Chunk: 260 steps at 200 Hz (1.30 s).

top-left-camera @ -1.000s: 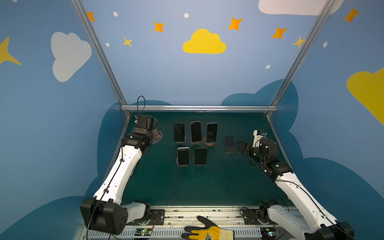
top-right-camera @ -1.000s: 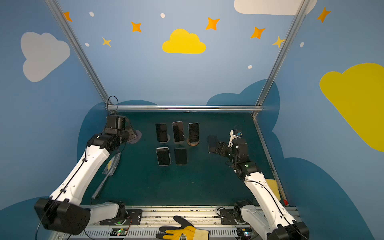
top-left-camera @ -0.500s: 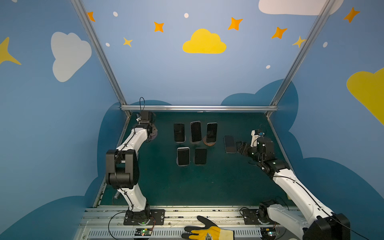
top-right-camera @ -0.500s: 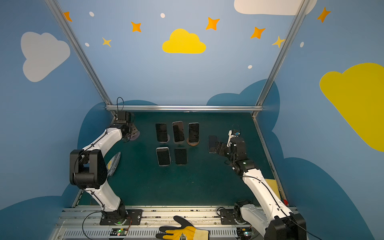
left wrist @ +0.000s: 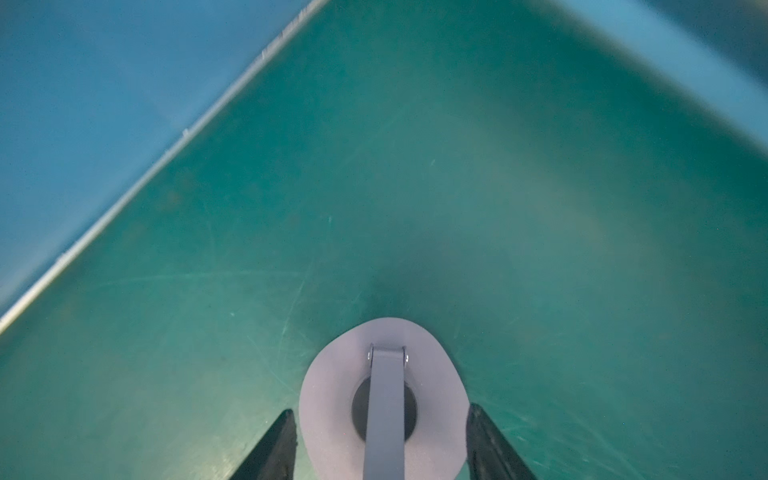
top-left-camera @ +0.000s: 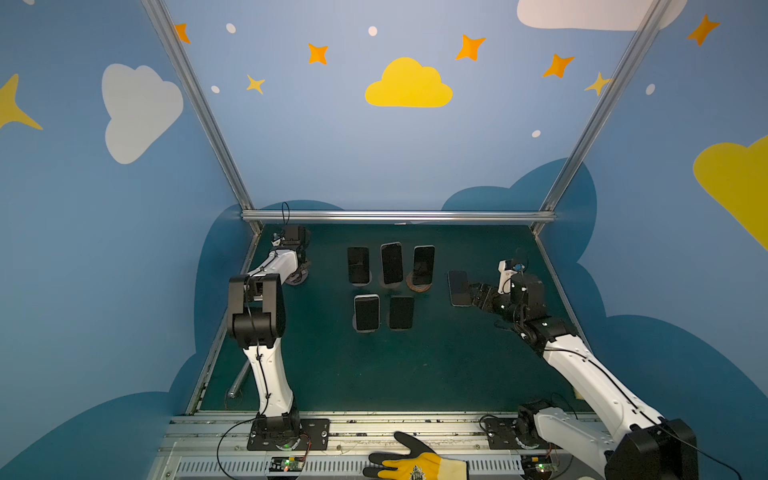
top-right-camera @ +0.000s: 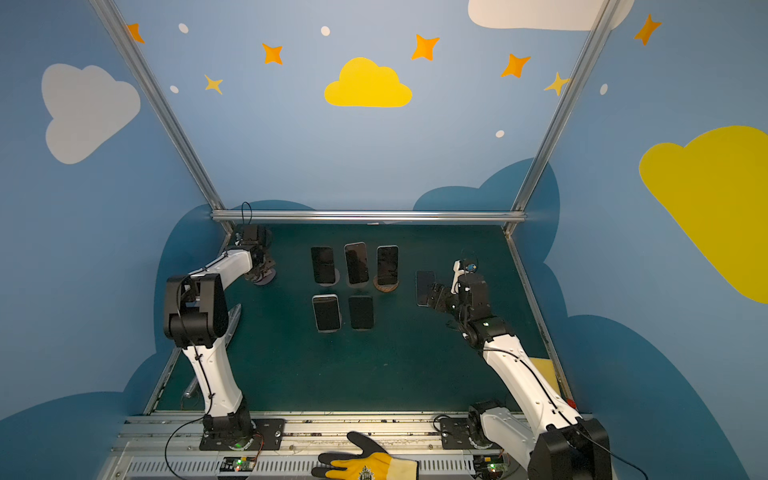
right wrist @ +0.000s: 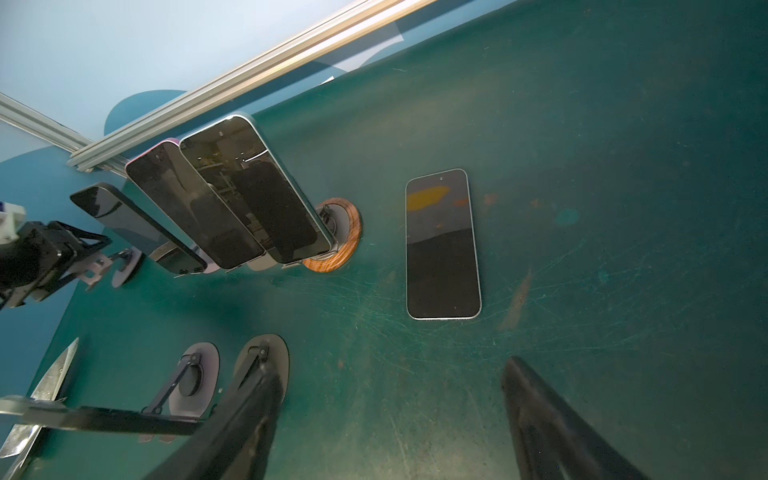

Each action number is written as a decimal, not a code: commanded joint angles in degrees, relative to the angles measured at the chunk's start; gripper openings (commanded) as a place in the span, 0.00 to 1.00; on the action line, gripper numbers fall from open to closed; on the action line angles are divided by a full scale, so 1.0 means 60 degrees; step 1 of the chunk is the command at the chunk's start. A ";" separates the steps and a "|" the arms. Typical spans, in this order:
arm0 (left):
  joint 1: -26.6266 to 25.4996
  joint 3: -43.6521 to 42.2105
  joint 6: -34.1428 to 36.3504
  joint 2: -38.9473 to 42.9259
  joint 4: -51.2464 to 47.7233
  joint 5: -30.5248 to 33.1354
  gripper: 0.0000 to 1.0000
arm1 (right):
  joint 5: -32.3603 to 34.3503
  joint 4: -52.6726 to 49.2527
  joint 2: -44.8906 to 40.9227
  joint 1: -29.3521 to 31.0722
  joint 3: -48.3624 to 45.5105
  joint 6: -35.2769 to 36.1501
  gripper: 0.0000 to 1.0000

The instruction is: Remove the phone from the phone stand

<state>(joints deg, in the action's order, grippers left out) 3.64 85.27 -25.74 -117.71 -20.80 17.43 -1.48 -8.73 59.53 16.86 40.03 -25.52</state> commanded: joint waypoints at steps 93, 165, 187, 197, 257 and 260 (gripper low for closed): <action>-0.0010 0.0281 0.0305 0.0178 -0.0771 -0.0737 0.52 | 0.0012 0.0126 0.0171 0.0147 -0.0021 0.0005 0.83; -0.0061 0.0449 0.0028 0.0755 -0.1744 -0.0898 0.77 | -0.0015 0.0067 -0.0201 0.0192 -0.0065 0.0113 0.83; -0.0051 0.0677 -0.0055 0.1339 -0.2543 -0.0953 0.85 | -0.0160 -0.0057 -0.0329 0.0258 0.0005 0.0110 0.83; -0.0060 0.0538 -0.0055 0.1825 -0.2624 -0.1114 0.89 | -0.0179 -0.0146 -0.0488 0.0307 0.0037 0.0135 0.83; -0.0221 -0.1732 -0.0666 0.6688 -0.1243 -0.2610 1.00 | -0.0132 0.0497 -0.0820 0.0451 -0.0197 0.0053 0.84; -0.0232 -0.1921 -0.0761 0.6937 -0.1032 -0.2720 1.00 | -0.0091 0.0574 -0.0798 0.0446 -0.0197 0.0007 0.84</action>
<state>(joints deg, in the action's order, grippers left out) 2.74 79.83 -26.94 -85.41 -32.23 6.90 -1.96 -8.25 54.92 19.00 39.88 -25.06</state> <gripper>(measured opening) 0.997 0.841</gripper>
